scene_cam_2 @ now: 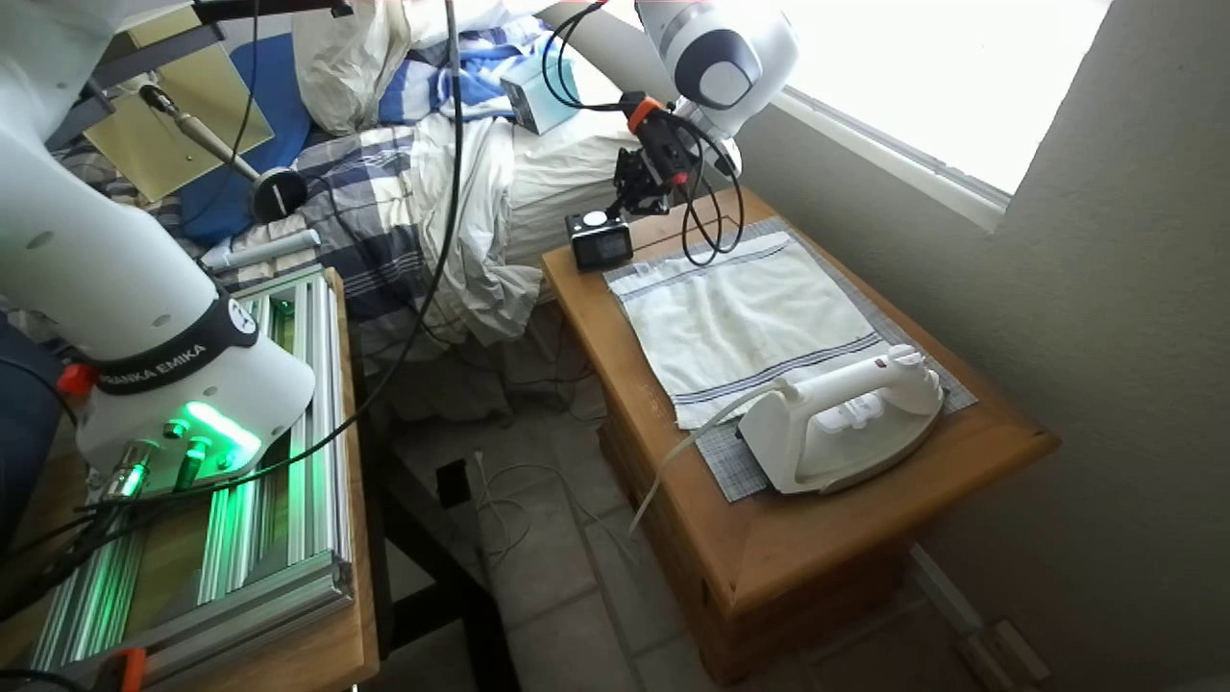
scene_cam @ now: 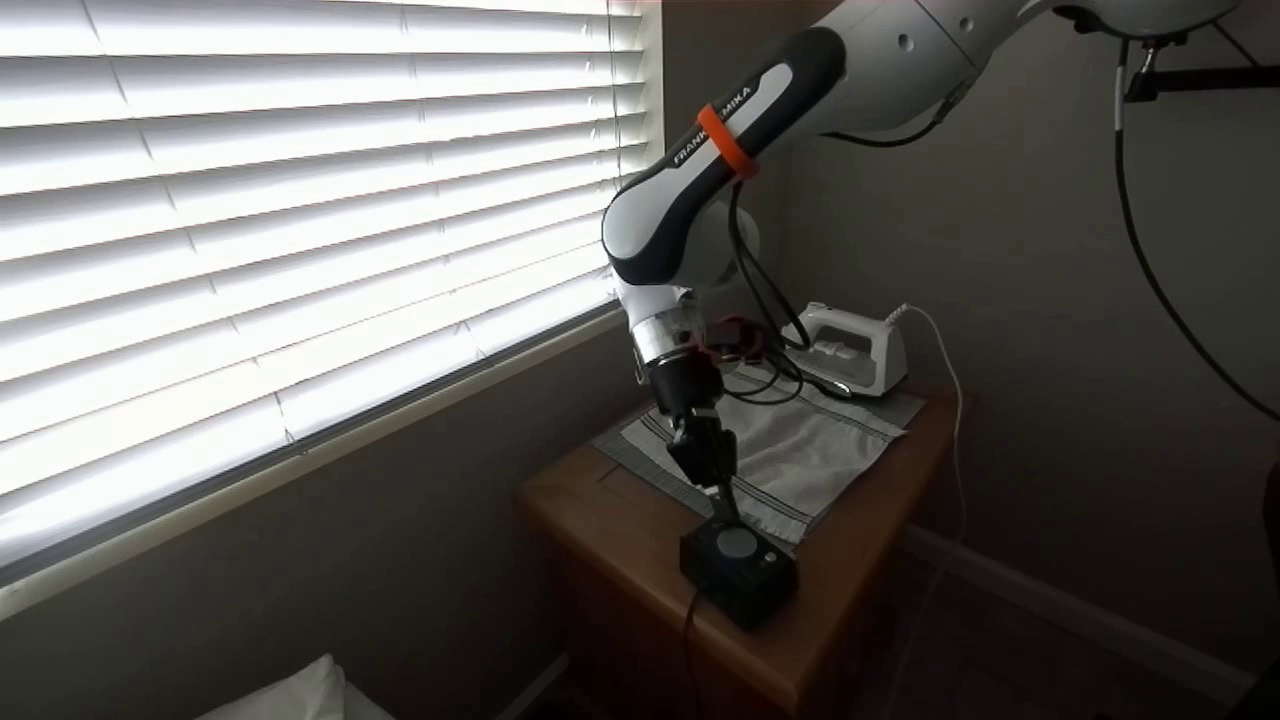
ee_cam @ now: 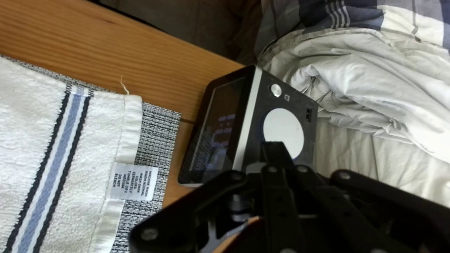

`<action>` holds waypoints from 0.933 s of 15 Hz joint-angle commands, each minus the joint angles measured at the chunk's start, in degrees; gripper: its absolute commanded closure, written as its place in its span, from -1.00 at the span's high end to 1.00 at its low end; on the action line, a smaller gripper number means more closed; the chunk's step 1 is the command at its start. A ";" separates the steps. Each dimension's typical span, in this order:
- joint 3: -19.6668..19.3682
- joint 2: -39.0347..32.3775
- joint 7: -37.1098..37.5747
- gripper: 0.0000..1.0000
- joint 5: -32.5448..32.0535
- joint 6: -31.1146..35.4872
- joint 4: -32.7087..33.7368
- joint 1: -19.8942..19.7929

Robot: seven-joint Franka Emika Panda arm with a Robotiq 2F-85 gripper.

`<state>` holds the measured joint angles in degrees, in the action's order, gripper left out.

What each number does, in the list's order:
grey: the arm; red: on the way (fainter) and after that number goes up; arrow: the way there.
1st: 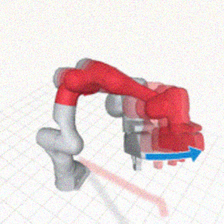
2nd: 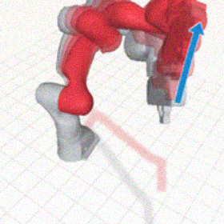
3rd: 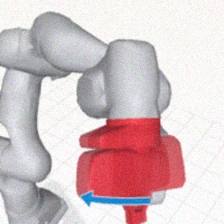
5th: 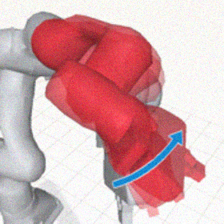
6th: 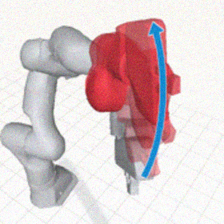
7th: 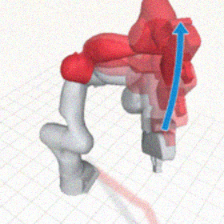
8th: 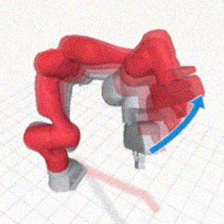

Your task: Press the buttons on the black object

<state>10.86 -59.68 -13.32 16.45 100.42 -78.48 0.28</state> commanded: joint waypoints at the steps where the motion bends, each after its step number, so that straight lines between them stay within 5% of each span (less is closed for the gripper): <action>1: 0.15 -2.04 0.03 -1.00 0.41 -1.34 2.98 -0.17; 14: 0.35 -1.64 0.78 -1.00 -0.09 -1.86 3.14 1.26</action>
<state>10.83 -61.32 -12.86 16.45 98.22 -75.95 0.44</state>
